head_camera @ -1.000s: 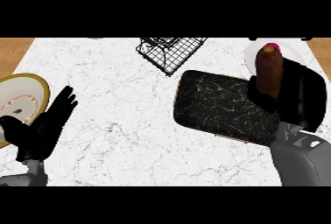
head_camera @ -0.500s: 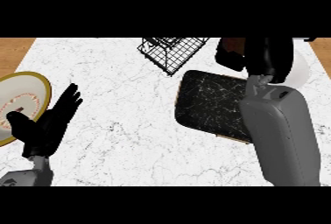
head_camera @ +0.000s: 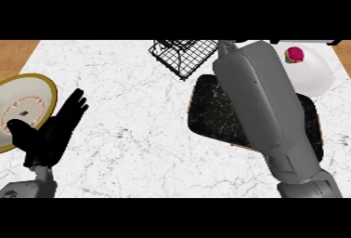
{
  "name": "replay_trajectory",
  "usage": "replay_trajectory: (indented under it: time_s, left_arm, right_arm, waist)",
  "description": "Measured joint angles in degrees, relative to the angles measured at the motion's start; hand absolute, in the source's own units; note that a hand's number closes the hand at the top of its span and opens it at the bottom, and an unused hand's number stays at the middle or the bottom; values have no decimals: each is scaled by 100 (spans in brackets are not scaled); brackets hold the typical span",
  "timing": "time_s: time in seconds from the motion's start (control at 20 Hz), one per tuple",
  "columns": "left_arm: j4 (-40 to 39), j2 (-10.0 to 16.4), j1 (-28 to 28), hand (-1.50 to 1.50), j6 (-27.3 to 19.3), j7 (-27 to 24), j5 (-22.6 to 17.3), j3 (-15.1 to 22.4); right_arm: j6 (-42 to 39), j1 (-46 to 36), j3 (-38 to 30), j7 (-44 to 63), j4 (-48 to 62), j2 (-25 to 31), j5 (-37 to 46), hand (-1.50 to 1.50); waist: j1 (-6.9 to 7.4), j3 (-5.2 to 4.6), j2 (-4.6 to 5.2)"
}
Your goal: Pick the sweet potato from the tray and place it in the tiered basket
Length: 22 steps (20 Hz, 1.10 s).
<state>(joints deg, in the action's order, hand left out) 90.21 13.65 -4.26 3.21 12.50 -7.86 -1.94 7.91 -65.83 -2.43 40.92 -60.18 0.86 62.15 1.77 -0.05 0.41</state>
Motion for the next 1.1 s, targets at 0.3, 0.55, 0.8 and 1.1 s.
replay_trajectory:
  time_s: [0.3,0.55,0.8,1.1]
  left_arm:
    - [159,-57,47,0,-15,61,61,45]
    - [-2,-113,-89,0,-32,6,151,66]
    - [51,-47,-114,0,82,44,83,4]
    - [-54,-72,-247,0,91,46,130,8]
  right_arm:
    - [608,-844,-318,-100,1577,-49,-128,150]
    - [1020,-1327,-525,-139,2633,-10,-225,150]
    - [1403,-1576,-691,-438,3451,108,-292,150]
    - [1991,-1687,-753,-601,4136,151,-152,150]
  waist:
    - [43,-1,17]
    - [67,-2,41]
    - [116,-1,59]
    - [166,-2,92]
